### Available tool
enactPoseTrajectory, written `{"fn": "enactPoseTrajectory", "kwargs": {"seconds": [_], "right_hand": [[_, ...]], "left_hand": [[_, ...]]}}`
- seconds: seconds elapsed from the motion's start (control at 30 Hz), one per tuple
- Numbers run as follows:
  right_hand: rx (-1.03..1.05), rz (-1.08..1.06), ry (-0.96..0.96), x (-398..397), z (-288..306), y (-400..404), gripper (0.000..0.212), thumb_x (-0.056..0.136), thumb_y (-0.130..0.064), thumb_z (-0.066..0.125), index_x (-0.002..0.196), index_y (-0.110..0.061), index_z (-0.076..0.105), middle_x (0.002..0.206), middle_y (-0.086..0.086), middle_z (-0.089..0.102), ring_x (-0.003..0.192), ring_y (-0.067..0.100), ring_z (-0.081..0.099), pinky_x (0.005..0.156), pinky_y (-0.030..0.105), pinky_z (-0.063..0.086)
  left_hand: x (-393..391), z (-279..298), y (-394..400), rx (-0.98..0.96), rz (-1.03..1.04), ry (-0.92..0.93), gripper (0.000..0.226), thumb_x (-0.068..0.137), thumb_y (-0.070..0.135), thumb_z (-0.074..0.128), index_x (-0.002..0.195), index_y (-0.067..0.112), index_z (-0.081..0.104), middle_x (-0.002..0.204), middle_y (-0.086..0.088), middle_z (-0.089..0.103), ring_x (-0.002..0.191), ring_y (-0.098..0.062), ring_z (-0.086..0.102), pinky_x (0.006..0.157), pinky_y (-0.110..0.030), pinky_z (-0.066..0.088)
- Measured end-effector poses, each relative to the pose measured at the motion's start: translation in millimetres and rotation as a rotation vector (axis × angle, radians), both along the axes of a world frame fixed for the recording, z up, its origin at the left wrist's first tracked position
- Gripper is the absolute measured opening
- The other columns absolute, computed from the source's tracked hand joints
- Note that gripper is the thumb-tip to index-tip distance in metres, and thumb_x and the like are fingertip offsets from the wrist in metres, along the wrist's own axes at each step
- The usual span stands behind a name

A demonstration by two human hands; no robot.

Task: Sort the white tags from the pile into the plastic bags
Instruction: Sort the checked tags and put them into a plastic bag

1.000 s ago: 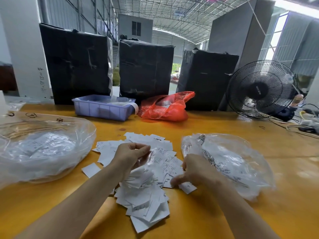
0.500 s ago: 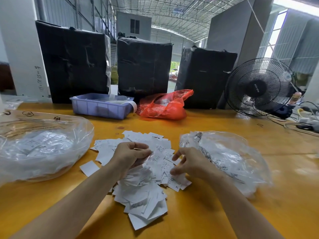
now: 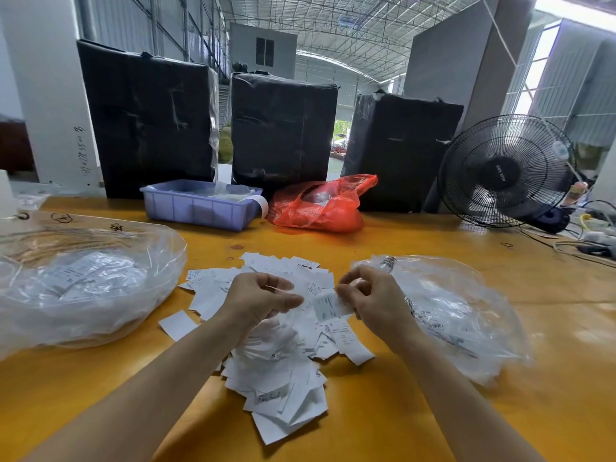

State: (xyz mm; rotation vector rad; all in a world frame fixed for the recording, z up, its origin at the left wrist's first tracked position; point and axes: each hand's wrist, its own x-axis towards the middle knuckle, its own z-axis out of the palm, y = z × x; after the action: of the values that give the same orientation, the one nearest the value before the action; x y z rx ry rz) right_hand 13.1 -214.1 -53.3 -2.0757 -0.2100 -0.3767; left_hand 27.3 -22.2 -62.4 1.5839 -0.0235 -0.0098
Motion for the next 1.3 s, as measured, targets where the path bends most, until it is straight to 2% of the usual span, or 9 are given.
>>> {"fn": "enactPoseTrajectory", "kwargs": {"seconds": [0.23, 0.5, 0.67, 0.77, 0.83, 0.9, 1.07, 1.2, 1.3], "right_hand": [[0.31, 0.088, 0.029, -3.1, 1.0, 5.7, 0.021, 0.084, -0.001, 0.066, 0.103, -0.008, 0.059, 0.082, 0.012, 0.066, 0.064, 0.009, 0.064, 0.055, 0.018, 0.052], [0.514, 0.013, -0.015, -3.0, 4.4, 6.3, 0.002, 0.088, -0.014, 0.063, 0.088, -0.012, 0.064, 0.078, 0.005, 0.068, 0.063, 0.008, 0.059, 0.05, 0.014, 0.046], [0.294, 0.008, -0.021, -7.9, 2.4, 11.5, 0.021, 0.091, 0.001, 0.051, 0.082, -0.01, 0.066, 0.07, 0.009, 0.064, 0.056, 0.011, 0.058, 0.05, 0.021, 0.049], [0.193, 0.118, 0.139, -13.7, 4.5, 22.8, 0.02, 0.09, -0.022, 0.06, 0.081, -0.007, 0.068, 0.084, 0.008, 0.068, 0.067, 0.012, 0.062, 0.061, 0.026, 0.053], [0.171, 0.181, 0.241, -16.0, 3.5, 29.3, 0.058, 0.074, -0.056, 0.062, 0.087, 0.001, 0.069, 0.089, 0.01, 0.069, 0.07, 0.01, 0.064, 0.063, 0.026, 0.052], [0.195, 0.169, 0.24, -17.5, 2.0, 33.2, 0.075, 0.061, -0.064, 0.061, 0.091, 0.005, 0.068, 0.09, 0.013, 0.07, 0.065, 0.006, 0.063, 0.061, 0.023, 0.049], [0.371, 0.103, 0.224, -12.9, -0.7, 29.4, 0.014, 0.081, -0.023, 0.072, 0.077, -0.01, 0.07, 0.069, -0.001, 0.065, 0.063, 0.006, 0.058, 0.056, 0.017, 0.044], [0.493, 0.031, 0.159, -9.5, 3.2, 26.0, 0.01, 0.085, -0.015, 0.067, 0.075, -0.013, 0.066, 0.067, 0.0, 0.061, 0.064, 0.01, 0.056, 0.059, 0.02, 0.044], [0.295, 0.007, -0.01, -10.8, 5.7, 21.9, 0.012, 0.086, -0.016, 0.066, 0.075, -0.013, 0.067, 0.068, -0.001, 0.062, 0.063, 0.007, 0.056, 0.058, 0.017, 0.046]], "left_hand": [[-0.1, 1.3, -2.4, -0.01, -0.037, -0.018, 0.026, 0.062, -0.004, 0.081, 0.08, 0.004, 0.066, 0.056, -0.001, 0.066, 0.046, -0.007, 0.055, 0.048, -0.019, 0.043], [-4.0, 4.6, -3.4, -0.047, -0.096, -0.014, 0.025, 0.059, 0.002, 0.082, 0.078, 0.001, 0.066, 0.054, -0.003, 0.061, 0.047, -0.009, 0.054, 0.044, -0.017, 0.041], [-6.3, 10.0, -5.6, -0.241, -0.065, 0.043, 0.026, 0.051, 0.011, 0.08, 0.074, 0.006, 0.068, 0.061, -0.005, 0.068, 0.045, -0.006, 0.052, 0.045, -0.015, 0.041], [-6.7, 14.1, -8.4, -0.395, -0.06, 0.05, 0.026, 0.052, 0.01, 0.077, 0.075, 0.003, 0.067, 0.063, -0.008, 0.069, 0.052, -0.011, 0.058, 0.049, -0.017, 0.049], [-7.3, 15.2, -11.9, -0.488, -0.055, 0.039, 0.026, 0.052, 0.006, 0.074, 0.075, 0.004, 0.063, 0.066, -0.011, 0.07, 0.061, -0.016, 0.065, 0.056, -0.019, 0.055], [-8.8, 15.7, -15.3, -0.523, -0.056, 0.015, 0.033, 0.053, 0.001, 0.072, 0.081, 0.005, 0.056, 0.071, -0.012, 0.072, 0.067, -0.019, 0.069, 0.064, -0.023, 0.058], [-9.9, 14.8, -18.2, -0.503, -0.076, -0.031, 0.045, 0.064, -0.017, 0.067, 0.096, 0.006, 0.046, 0.077, -0.012, 0.074, 0.066, -0.019, 0.072, 0.059, -0.023, 0.057], [-10.2, 13.4, -14.6, -0.331, -0.113, -0.006, 0.04, 0.073, -0.023, 0.061, 0.098, 0.006, 0.053, 0.086, -0.012, 0.071, 0.068, -0.016, 0.072, 0.057, -0.02, 0.055], [-11.6, 12.5, -9.7, -0.003, -0.22, -0.091, 0.038, 0.07, -0.016, 0.071, 0.096, 0.009, 0.059, 0.085, -0.011, 0.07, 0.069, -0.015, 0.07, 0.065, -0.027, 0.056]]}}
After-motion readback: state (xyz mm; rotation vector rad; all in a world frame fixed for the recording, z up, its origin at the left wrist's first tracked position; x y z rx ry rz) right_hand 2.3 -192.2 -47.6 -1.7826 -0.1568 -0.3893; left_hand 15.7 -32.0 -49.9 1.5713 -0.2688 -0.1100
